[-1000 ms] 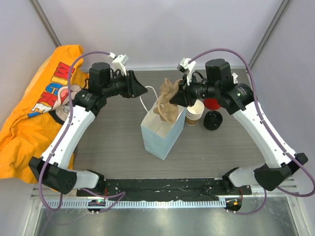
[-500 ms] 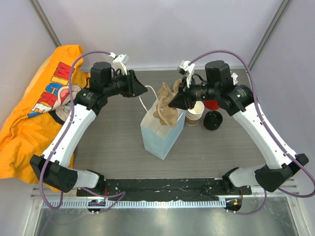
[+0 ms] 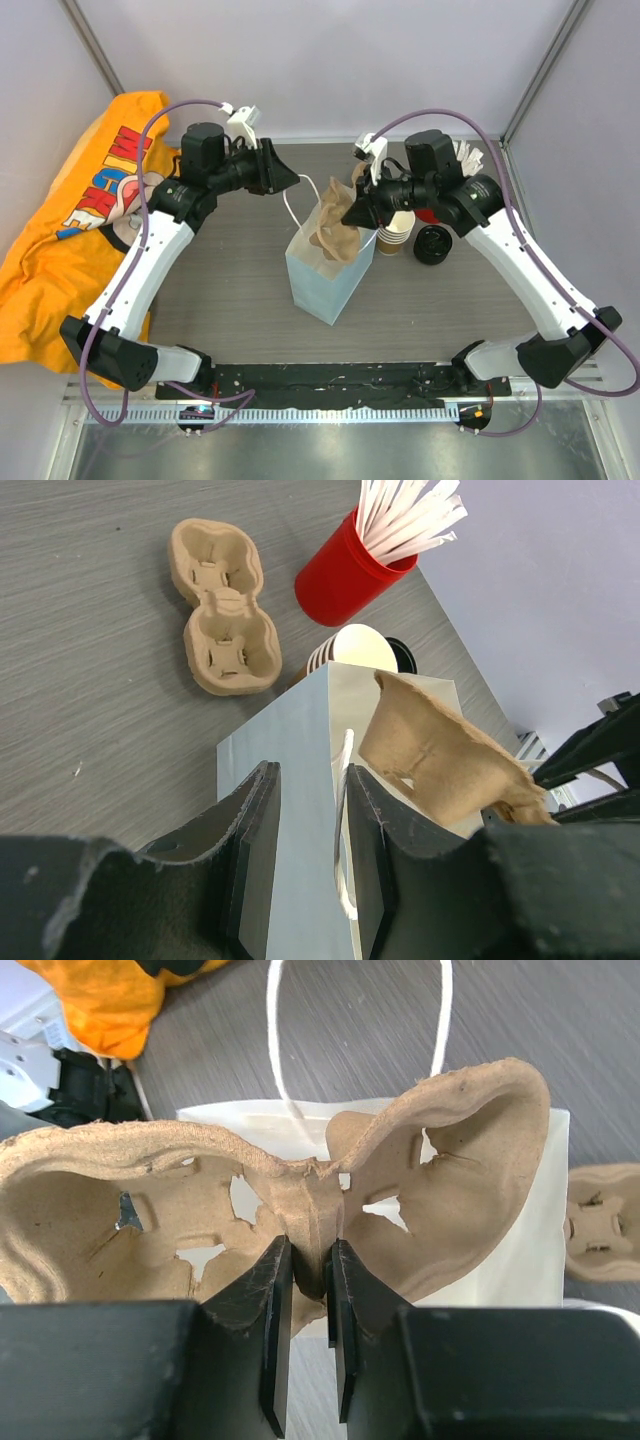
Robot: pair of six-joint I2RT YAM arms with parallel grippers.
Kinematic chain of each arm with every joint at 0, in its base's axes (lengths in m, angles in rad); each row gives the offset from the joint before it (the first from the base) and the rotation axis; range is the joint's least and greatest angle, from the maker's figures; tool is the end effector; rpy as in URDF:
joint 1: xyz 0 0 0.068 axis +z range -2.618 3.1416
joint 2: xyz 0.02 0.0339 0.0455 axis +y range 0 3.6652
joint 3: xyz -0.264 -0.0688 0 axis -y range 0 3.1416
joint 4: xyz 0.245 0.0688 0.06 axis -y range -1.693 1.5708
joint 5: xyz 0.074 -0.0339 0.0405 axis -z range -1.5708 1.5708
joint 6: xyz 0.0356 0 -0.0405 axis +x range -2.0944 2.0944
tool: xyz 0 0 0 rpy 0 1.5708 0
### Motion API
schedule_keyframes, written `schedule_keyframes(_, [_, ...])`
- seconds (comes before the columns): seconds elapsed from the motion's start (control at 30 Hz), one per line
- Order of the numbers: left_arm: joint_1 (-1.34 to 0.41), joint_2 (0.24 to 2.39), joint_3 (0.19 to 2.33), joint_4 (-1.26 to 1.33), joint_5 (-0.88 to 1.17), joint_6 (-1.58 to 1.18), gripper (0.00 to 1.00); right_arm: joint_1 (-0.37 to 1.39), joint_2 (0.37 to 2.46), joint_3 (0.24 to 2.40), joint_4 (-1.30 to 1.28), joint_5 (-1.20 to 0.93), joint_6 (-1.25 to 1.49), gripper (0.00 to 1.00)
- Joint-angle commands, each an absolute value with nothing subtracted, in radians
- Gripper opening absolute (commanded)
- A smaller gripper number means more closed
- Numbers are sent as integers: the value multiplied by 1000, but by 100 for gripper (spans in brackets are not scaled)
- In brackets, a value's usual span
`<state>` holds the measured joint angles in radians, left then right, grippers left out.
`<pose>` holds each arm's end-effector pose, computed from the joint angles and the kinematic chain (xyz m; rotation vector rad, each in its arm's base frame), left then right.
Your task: Pack the takeout coffee
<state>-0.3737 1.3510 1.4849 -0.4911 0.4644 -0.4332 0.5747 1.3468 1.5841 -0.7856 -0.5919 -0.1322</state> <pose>0.2701 -0.1230 0.4263 0.2672 1.9979 -0.9746 0.2190 0.1655 0.4328 -1.0688 1.8543 0.8873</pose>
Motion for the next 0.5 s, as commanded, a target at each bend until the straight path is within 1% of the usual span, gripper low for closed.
schedule_keyframes(0.0, [-374, 1339, 1534, -476, 480, -423, 36, 589, 1397, 1626, -825, -512, -160, 22])
schedule_keyframes(0.27, [-373, 1324, 1526, -483, 489, -426, 36, 604, 1437, 1660, -808, -379, -156, 22])
schedule_keyframes(0.47, [-374, 1318, 1526, -486, 492, -422, 36, 606, 1433, 1716, -824, -419, -156, 23])
